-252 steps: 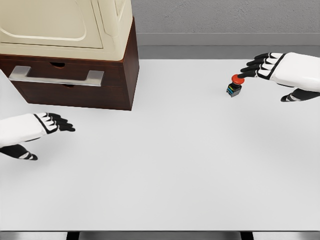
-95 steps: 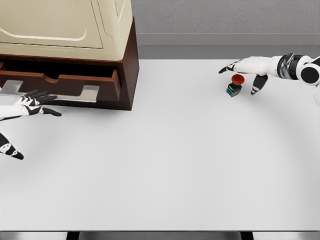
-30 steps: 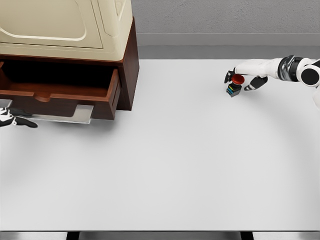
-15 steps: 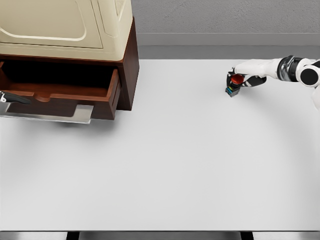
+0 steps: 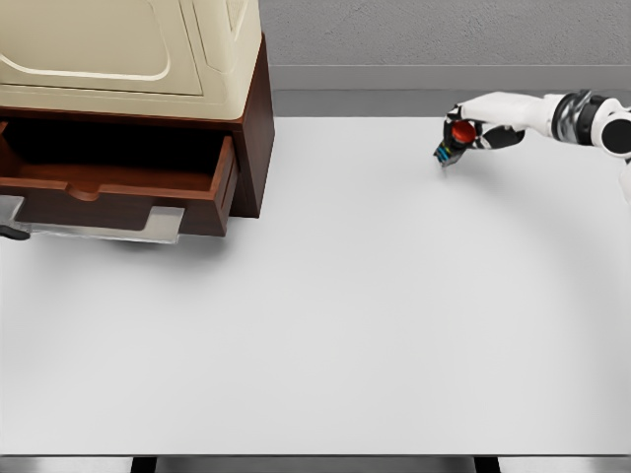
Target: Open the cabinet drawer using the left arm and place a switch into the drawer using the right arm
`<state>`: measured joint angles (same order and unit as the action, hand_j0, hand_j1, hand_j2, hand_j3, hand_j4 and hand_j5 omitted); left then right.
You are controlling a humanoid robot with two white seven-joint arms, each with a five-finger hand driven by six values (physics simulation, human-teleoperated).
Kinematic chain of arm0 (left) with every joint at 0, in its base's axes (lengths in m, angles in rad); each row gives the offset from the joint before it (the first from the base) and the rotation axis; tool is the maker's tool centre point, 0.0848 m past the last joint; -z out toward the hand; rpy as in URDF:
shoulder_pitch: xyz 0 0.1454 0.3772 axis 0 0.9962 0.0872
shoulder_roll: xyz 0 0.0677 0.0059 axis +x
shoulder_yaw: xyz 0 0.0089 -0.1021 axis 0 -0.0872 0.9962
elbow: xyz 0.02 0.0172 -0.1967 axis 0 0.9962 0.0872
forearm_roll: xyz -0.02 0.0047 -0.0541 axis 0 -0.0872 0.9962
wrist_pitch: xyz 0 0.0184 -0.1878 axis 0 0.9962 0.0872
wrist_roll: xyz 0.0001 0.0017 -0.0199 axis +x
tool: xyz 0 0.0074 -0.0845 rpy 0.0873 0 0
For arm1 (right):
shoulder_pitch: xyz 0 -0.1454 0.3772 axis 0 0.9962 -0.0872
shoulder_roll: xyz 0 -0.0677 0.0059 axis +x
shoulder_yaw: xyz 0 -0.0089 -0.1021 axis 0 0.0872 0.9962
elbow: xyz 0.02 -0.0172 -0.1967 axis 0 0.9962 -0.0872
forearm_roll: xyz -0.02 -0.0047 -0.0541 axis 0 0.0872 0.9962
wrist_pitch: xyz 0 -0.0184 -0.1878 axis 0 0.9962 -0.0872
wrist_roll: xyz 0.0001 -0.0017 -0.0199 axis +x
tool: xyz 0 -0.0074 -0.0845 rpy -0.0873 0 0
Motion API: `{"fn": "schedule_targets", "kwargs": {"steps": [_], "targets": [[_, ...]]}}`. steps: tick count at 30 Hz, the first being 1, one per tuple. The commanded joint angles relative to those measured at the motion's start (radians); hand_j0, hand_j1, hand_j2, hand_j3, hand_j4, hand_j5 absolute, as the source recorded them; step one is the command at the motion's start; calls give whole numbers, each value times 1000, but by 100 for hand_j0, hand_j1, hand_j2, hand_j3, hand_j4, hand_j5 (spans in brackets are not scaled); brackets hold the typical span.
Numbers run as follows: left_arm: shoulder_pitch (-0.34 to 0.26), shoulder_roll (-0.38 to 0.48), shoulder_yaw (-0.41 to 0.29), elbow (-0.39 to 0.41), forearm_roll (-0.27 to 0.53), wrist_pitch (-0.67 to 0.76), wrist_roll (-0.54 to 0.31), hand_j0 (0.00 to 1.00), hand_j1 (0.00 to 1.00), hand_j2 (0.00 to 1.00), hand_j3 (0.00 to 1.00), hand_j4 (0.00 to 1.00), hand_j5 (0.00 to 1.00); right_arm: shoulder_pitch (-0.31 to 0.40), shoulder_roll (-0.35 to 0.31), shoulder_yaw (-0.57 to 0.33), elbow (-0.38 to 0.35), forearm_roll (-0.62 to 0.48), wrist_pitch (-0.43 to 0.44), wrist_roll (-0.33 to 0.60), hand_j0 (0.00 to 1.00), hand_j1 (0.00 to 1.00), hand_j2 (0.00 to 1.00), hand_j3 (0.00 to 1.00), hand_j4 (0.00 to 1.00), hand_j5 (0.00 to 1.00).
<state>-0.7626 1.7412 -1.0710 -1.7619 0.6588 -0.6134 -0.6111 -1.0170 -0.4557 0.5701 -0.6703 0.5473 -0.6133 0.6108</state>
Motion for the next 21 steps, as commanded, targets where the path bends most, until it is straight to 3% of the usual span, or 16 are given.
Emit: {"fn": "schedule_targets", "kwargs": {"steps": [1, 7, 11, 15, 21], "targets": [[0, 4, -32, -1, 5, 3, 0, 100, 100, 100, 100, 100, 100, 0, 11, -12, -15, -30, 2, 0, 31, 31, 31, 31, 31, 31], [5, 4, -79, -1, -27, 3, 0, 100, 100, 100, 100, 100, 100, 0, 15, -6, -179, -47, 2, 0, 32, 32, 32, 32, 32, 32], [9, -57, -79, -1, -79, 3, 0, 100, 100, 100, 100, 100, 100, 14, 12, 8, -321, -47, 2, 0, 32, 32, 32, 32, 32, 32], [12, -123, -86, -1, -90, 3, 0, 100, 100, 100, 100, 100, 100, 40, -29, 102, -511, -124, 2, 0, 32, 32, 32, 32, 32, 32], [6, -230, -81, -2, -125, 3, 0, 100, 100, 100, 100, 100, 100, 49, -40, 168, -721, -171, 2, 0, 33, 33, 33, 33, 33, 33]]}}
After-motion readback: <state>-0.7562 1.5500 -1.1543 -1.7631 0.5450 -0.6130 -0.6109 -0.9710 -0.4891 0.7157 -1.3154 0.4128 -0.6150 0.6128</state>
